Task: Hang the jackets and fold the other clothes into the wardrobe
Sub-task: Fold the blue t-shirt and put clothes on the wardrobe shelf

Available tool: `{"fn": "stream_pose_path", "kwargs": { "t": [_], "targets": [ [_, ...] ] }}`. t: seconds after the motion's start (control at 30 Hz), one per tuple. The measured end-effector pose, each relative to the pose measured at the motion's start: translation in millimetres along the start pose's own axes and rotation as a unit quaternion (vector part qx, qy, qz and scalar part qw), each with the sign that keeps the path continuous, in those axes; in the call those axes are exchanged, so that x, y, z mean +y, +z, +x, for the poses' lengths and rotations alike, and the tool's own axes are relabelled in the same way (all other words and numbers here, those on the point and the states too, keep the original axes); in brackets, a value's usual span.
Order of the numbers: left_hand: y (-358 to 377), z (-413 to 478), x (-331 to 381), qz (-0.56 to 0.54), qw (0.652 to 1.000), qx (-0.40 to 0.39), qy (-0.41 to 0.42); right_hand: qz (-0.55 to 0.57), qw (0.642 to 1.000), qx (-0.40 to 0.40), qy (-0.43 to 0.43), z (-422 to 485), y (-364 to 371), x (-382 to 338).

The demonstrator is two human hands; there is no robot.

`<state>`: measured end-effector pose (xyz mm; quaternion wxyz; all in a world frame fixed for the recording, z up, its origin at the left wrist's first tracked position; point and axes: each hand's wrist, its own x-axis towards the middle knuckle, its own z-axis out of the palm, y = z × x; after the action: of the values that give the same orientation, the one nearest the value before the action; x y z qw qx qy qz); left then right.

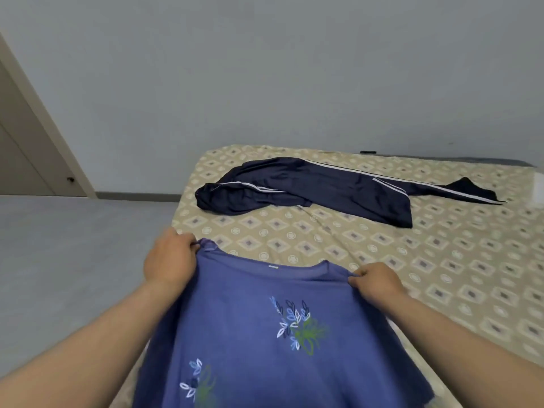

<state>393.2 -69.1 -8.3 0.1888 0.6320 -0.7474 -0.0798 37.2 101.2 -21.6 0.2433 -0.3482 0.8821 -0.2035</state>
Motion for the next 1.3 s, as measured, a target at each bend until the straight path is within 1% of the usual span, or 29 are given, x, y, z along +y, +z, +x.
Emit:
{"fn": "stream_pose_path", "kwargs": {
  "t": [0.07,0.1,0.13,0.17,0.2,0.23,0.27,0.3,0.37,0.43,0.5,0.57,0.6,0.67,0.7,0.73,0.77,0.83,0.9,0.93,0.97,1.03,1.07,1.1,1.13,1.17,1.2,1.23,1.3],
  "targets": [
    [13,38,2,0.001,0.998,-0.034,-0.057,0.013,0.999,-0.014,0.050,35,5,-27],
    [20,54,4,-0.029,0.994,-0.044,-0.094,0.083,0.995,-0.007,0.064,50,8,-40],
    [26,65,7,-0.079,0.988,-0.040,-0.129,0.183,0.981,0.002,0.065,61,12,-51],
    [35,71,10,-0.137,0.977,-0.026,-0.159,0.277,0.958,0.018,0.068,70,21,-61],
    [42,72,15,-0.197,0.965,-0.012,-0.171,0.332,0.941,0.041,0.048,77,27,-68],
    [49,66,20,-0.250,0.955,-0.012,-0.163,0.315,0.948,0.046,0.007,80,34,-71],
    [54,54,25,-0.287,0.948,-0.030,-0.132,0.289,0.956,0.034,-0.045,77,40,-71],
    [59,37,27,-0.292,0.951,-0.060,-0.087,0.250,0.964,0.022,-0.086,72,46,-66],
    [68,-4,23,-0.223,0.968,-0.114,-0.007,0.148,0.980,0.034,-0.128,54,58,-49],
    [77,-52,12,-0.118,0.980,-0.153,0.050,0.054,0.983,0.093,-0.149,31,65,-17],
    [84,-95,1,0.004,0.977,-0.194,0.083,0.033,0.978,0.171,-0.111,8,66,18],
    [91,-121,-5,0.089,0.970,-0.196,0.111,0.077,0.974,0.207,-0.039,-6,60,42],
    [94,-125,-7,0.102,0.971,-0.185,0.115,0.109,0.972,0.206,0.006,-6,56,47],
    [96,-126,-6,0.099,0.976,-0.165,0.106,0.151,0.957,0.207,0.136,6,48,46],
    [97,-124,-6,0.095,0.978,-0.157,0.104,0.140,0.950,0.197,0.197,12,44,42],
    [98,-125,-4,0.094,0.978,-0.152,0.105,0.115,0.950,0.177,0.232,18,40,41],
    [98,-125,-4,0.097,0.978,-0.154,0.106,0.085,0.958,0.141,0.236,24,39,39],
    [99,-126,-3,0.101,0.976,-0.162,0.104,0.048,0.978,0.071,0.189,33,40,41],
    [99,-124,-3,0.104,0.976,-0.164,0.100,0.058,0.987,0.031,0.149,43,31,45],
    [100,-123,-3,0.105,0.976,-0.163,0.100,0.098,0.985,0.044,0.138,50,21,46],
    [101,-123,-4,0.106,0.976,-0.163,0.100,0.144,0.977,0.084,0.133,59,9,46],
    [103,-122,-3,0.101,0.977,-0.162,0.100,0.200,0.950,0.197,0.137,76,-19,46],
    [103,-122,-4,0.096,0.977,-0.161,0.101,0.200,0.941,0.231,0.143,77,-27,44],
    [104,-122,-4,0.092,0.977,-0.162,0.101,0.177,0.945,0.237,0.141,71,-28,39],
    [104,-121,-5,0.089,0.978,-0.162,0.102,0.138,0.957,0.227,0.116,60,-23,33],
    [104,-122,-5,0.087,0.978,-0.161,0.102,0.086,0.973,0.207,0.058,46,-9,29],
    [104,-122,-5,0.085,0.978,-0.159,0.102,0.020,0.984,0.174,-0.027,26,10,27],
    [104,-122,-6,0.083,0.978,-0.159,0.103,-0.060,0.982,0.134,-0.120,3,34,24],
    [105,-123,-5,0.074,0.979,-0.155,0.107,-0.205,0.942,0.085,-0.251,-36,83,19]
  ]
}}
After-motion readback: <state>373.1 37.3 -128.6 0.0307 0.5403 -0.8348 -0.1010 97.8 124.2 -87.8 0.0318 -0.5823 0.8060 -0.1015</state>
